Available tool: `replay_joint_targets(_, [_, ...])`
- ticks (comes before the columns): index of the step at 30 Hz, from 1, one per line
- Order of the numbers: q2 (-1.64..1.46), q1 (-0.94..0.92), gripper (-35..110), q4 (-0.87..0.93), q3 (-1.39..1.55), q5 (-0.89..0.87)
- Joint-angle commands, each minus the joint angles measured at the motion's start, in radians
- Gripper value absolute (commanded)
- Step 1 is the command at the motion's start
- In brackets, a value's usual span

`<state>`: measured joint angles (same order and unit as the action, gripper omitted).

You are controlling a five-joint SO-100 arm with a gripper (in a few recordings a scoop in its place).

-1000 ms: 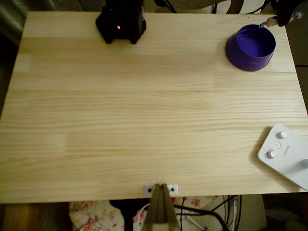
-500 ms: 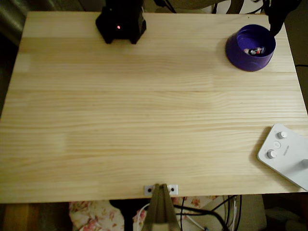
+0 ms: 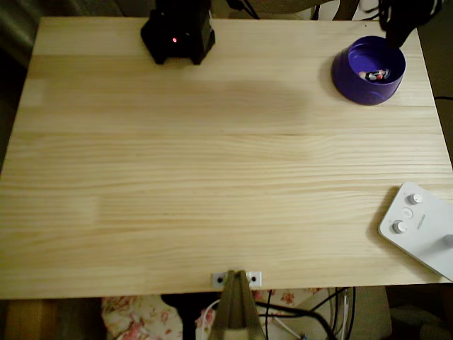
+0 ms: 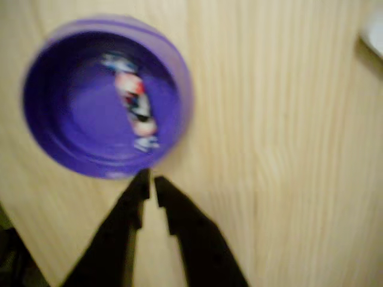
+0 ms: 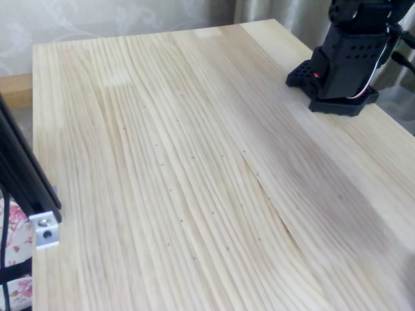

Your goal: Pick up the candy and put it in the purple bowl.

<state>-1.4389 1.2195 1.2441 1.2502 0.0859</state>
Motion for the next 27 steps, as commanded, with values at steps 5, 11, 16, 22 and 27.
replay_joint_targets(5, [-0.353,-0.143,-1,0.061,0.190,0.201])
replay_joint_targets(11, [-0.525,-0.282,-1,0.074,0.354,0.256])
replay_joint_targets(16, [-0.623,-0.440,-1,0.080,0.463,0.327])
replay_joint_targets(22, [-0.692,-0.652,-1,0.028,0.543,0.311])
replay_joint_targets(27, [-0.735,-0.816,-1,-0.021,0.620,0.278])
